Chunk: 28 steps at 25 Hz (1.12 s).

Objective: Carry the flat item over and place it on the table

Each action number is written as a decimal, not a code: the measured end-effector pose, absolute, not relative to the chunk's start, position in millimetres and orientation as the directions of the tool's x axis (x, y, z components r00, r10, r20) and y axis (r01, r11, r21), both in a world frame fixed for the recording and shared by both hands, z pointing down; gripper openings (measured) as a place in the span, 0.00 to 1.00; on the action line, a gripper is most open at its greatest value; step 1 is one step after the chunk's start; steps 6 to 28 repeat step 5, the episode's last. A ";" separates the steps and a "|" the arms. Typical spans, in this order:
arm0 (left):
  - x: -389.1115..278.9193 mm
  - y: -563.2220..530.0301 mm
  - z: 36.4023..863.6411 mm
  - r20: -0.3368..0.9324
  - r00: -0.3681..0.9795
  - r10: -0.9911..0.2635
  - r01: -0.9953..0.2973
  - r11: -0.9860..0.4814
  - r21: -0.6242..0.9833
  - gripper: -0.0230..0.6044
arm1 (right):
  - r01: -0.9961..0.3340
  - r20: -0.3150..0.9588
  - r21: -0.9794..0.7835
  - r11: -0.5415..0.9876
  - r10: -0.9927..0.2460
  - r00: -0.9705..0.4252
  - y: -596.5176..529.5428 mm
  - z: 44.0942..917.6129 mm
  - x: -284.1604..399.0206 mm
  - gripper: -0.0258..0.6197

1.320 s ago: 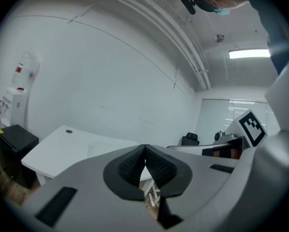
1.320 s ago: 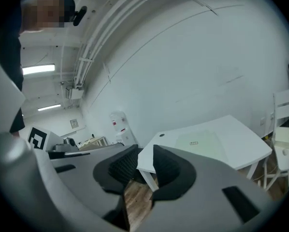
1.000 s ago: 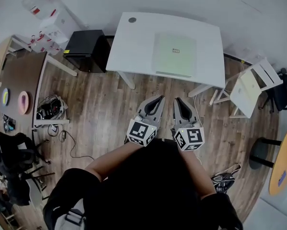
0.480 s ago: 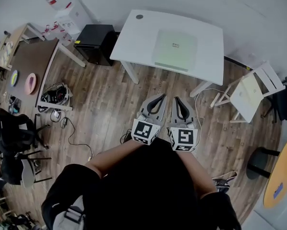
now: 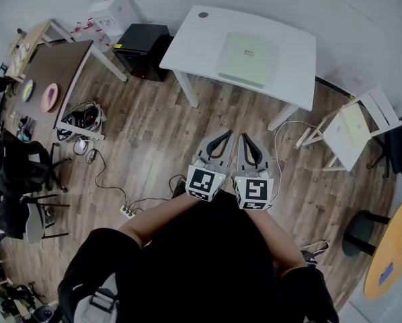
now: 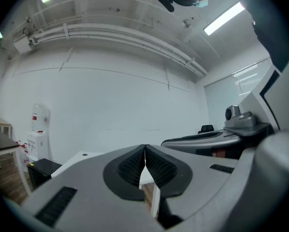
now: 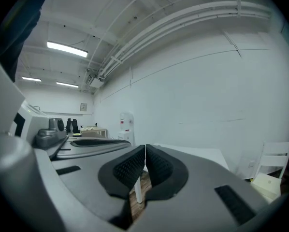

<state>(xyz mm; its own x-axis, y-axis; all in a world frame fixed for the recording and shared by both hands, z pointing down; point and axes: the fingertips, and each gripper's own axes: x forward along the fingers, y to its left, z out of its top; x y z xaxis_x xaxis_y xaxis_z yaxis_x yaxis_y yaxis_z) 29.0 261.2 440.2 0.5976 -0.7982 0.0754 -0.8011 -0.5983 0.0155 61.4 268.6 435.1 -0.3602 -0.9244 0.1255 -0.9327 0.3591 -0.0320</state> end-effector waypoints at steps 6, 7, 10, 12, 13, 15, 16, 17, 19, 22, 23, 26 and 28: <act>29.7 290.6 435.1 0.076 0.584 -0.808 -0.809 -0.587 -0.027 0.06 | -0.925 0.101 -0.027 0.378 -0.920 -0.379 296.1 431.2 57.7 0.09; 29.7 290.6 435.1 0.076 0.584 -0.808 -0.809 -0.587 -0.027 0.06 | -0.925 0.101 -0.027 0.378 -0.920 -0.379 296.1 431.2 57.7 0.09; 29.7 290.6 435.1 0.076 0.584 -0.808 -0.809 -0.587 -0.027 0.06 | -0.925 0.101 -0.027 0.378 -0.920 -0.379 296.1 431.2 57.7 0.09; 29.7 290.6 435.1 0.076 0.584 -0.808 -0.809 -0.587 -0.027 0.06 | -0.925 0.101 -0.027 0.378 -0.920 -0.379 296.1 431.2 57.7 0.09; 29.7 290.6 435.1 0.076 0.584 -0.808 -0.809 -0.587 -0.027 0.06 | -0.925 0.101 -0.027 0.378 -0.920 -0.379 296.1 431.2 57.7 0.09; 29.7 290.6 435.1 0.076 0.584 -0.808 -0.809 -0.587 -0.027 0.06 | -0.925 0.101 -0.027 0.378 -0.920 -0.379 296.1 431.2 57.7 0.09; 29.7 290.6 435.1 0.076 0.584 -0.808 -0.809 -0.587 -0.027 0.06 | -0.925 0.101 -0.027 0.378 -0.920 -0.379 296.1 431.2 57.7 0.09; 29.7 290.6 435.1 0.076 0.584 -0.808 -0.809 -0.587 -0.027 0.06 | -0.925 0.101 -0.027 0.378 -0.920 -0.379 296.1 431.2 57.7 0.09; 29.7 290.6 435.1 0.076 0.584 -0.808 -0.809 -0.587 -0.027 0.06 | -0.925 0.101 -0.027 0.378 -0.920 -0.379 296.1 431.2 57.7 0.09; 29.7 290.6 435.1 0.076 0.584 -0.808 -0.809 -0.587 -0.027 0.06 | -0.925 0.101 -0.027 0.378 -0.920 -0.379 296.1 431.2 57.7 0.09; 29.7 290.6 435.1 0.076 0.584 -0.808 -0.809 -0.587 -0.027 0.06 | -0.925 0.101 -0.027 0.378 -0.920 -0.379 296.1 431.2 57.7 0.09; 29.7 290.6 435.1 0.076 0.584 -0.808 -0.809 -0.587 -0.027 0.06 | -0.925 0.101 -0.027 0.378 -0.920 -0.379 296.1 431.2 57.7 0.09; 29.7 290.6 435.1 0.076 0.584 -0.808 -0.809 -0.587 -0.027 0.06 | -0.925 0.101 -0.027 0.378 -0.920 -0.379 296.1 431.2 57.7 0.09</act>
